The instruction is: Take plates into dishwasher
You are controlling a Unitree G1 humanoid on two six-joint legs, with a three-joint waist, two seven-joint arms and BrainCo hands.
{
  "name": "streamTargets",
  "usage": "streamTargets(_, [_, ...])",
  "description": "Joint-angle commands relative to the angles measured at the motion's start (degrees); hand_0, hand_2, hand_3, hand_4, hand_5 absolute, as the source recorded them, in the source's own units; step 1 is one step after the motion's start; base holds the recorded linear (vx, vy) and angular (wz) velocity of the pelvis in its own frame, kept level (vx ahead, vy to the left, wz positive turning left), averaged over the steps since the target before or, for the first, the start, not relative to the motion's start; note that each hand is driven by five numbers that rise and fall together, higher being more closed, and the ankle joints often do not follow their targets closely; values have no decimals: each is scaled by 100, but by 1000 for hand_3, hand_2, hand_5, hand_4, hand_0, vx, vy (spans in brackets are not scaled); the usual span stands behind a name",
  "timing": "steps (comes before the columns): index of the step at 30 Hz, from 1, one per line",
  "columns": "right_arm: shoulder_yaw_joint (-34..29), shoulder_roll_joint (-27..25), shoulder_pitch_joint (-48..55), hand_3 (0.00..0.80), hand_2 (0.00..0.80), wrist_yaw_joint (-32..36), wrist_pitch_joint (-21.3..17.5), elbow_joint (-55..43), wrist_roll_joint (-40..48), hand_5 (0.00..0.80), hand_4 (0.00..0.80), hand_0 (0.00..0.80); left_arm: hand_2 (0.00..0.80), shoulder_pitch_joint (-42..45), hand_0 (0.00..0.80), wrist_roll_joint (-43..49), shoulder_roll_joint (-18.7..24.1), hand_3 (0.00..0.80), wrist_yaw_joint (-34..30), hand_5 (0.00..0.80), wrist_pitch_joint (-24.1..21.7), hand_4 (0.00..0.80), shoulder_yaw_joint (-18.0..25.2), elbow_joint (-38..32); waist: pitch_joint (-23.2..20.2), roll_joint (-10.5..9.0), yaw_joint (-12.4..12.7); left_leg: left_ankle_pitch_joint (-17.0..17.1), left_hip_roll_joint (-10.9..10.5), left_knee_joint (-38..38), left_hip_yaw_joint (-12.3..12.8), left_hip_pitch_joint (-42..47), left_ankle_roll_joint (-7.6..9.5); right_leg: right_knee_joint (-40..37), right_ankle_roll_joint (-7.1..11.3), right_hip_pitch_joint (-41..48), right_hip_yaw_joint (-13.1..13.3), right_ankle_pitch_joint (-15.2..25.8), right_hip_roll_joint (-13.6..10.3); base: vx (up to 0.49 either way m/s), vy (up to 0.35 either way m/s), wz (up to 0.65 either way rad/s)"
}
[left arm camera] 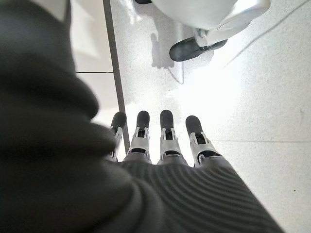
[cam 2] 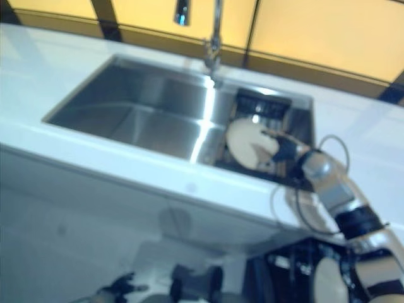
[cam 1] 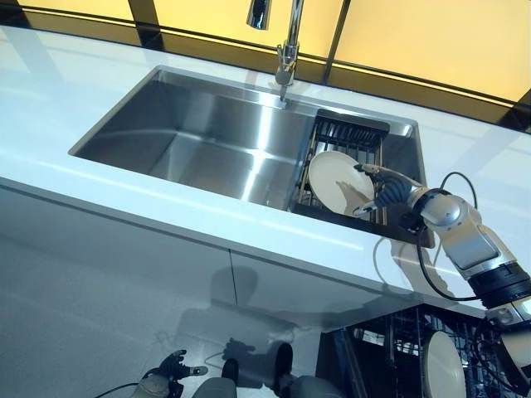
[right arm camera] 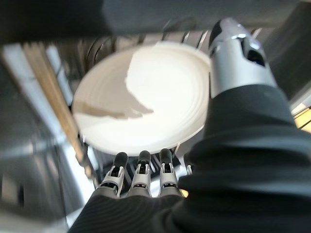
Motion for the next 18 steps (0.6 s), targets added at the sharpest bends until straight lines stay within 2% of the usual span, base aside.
streamTargets(1, [-104, 409, -362, 0, 0, -166, 787, -206, 654, 0, 0, 0, 0, -131, 0, -44, 31, 0, 105, 0, -124, 0, -61, 197, -73, -77, 18, -719, -86, 282, 352, -209, 444, 373, 244, 293, 135, -1028, 100, 0, 0, 0])
streamTargets(2, [-101, 425, -362, 0, 0, -162, 807, -208, 654, 0, 0, 0, 0, -132, 0, -45, 31, 0, 105, 0, -124, 0, -61, 198, -72, -78, 18, -719, -85, 281, 354, -207, 443, 372, 244, 295, 137, -1028, 101, 0, 0, 0])
streamTargets(4, [-62, 761, -336, 0, 0, -491, 1152, -213, 970, 0, 0, 0, 0, -147, 0, -93, 6, 0, 136, 0, -81, 0, -119, 177, -54, -77, 29, -716, -84, 282, 365, -198, 452, 364, 241, 310, 150, -1015, 105, 0, 0, 0])
streamTargets(9, [70, 1232, -531, 0, 0, -1071, 1677, -113, 1174, 0, 0, 0, 0, -199, 0, -123, -9, 0, 165, 0, -1, 0, -210, 152, -16, -73, 83, -711, -89, 314, 364, -223, 469, 382, 245, 295, 147, -991, 103, 0, 0, 0])
streamTargets(15, [246, 1505, -944, 0, 0, -1568, 1907, 337, 1404, 0, 0, 0, 0, -280, 0, -133, 14, 0, 178, 0, 56, 0, -306, 161, 39, -88, 185, -703, -95, 347, 352, -285, 478, 342, 260, 274, 122, -939, 101, 0, 0, 0])
streamTargets(18, [317, 1649, -1132, 0, 0, -1945, 1839, 546, 1586, 0, 0, 0, 0, -326, 0, -183, 19, 0, 183, 0, 82, 0, -354, 157, 76, -77, 224, -700, -94, 380, 355, -317, 482, 355, 261, 252, 111, -923, 99, 0, 0, 0])
